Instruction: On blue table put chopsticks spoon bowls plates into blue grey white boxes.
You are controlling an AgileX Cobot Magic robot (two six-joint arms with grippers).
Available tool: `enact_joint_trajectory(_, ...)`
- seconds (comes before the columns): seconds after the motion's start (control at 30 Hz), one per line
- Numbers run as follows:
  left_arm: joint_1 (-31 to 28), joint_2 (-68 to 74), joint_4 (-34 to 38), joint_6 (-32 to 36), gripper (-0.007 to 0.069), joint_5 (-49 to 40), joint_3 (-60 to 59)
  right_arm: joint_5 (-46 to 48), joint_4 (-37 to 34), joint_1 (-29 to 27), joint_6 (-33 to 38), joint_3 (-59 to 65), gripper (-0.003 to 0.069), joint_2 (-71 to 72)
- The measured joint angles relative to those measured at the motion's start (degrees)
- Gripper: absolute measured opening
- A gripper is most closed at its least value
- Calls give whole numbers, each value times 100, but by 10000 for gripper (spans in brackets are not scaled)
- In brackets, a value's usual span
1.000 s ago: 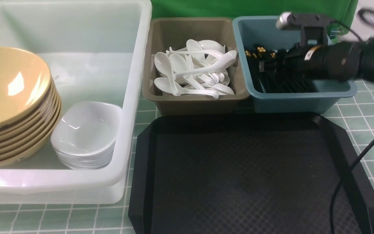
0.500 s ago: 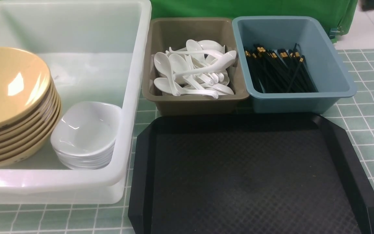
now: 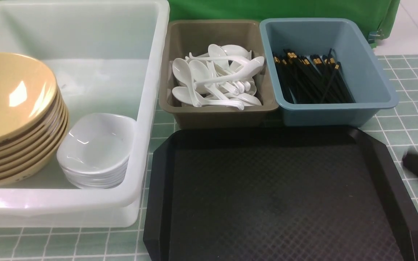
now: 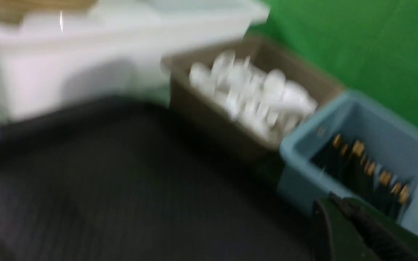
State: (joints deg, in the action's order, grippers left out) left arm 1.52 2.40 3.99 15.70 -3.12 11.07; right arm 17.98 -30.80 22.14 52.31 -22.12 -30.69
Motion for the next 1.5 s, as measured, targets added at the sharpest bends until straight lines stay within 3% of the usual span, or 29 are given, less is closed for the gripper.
enact_joint_trajectory(0.27, 0, 0, 0, 0, 5, 0, 0, -397, 113, 0, -672, 1187, 48, 71)
enact_joint_trajectory(0.5, 0, 0, 0, 0, 5, 0, 0, -2512, 523, -296, -346, 1467, 48, 743)
enact_joint_trajectory(0.73, 0, 0, 0, 0, 5, 0, 0, -3699, 517, -657, -101, 2254, 48, 1850)
enact_joint_trajectory(0.83, 0, 0, 0, 0, 5, 0, 0, -3486, 494, -888, -331, 2354, 48, 2458)
enact_joint_trajectory(0.93, 0, 0, 0, 0, 5, 0, 0, -2623, 593, -1392, -904, 2358, 48, 3048)
enact_joint_trajectory(1.03, 0, 0, 0, -4, 5, -9, -6, -1999, 1255, -1813, -2039, 2358, 48, 3124)
enact_joint_trajectory(1.07, 0, 0, 0, -6, 5, -17, -6, -1453, 1919, -2018, -3094, 2358, 48, 3136)
enact_joint_trajectory(1.2, 0, 0, 0, -6, 5, -29, -6, -346, 2779, -2174, -4509, 2366, 48, 3136)
enact_joint_trajectory(1.5, 0, 0, 0, -1, 5, -63, -6, -34, 3021, -2182, -4703, 2379, 49, 3136)
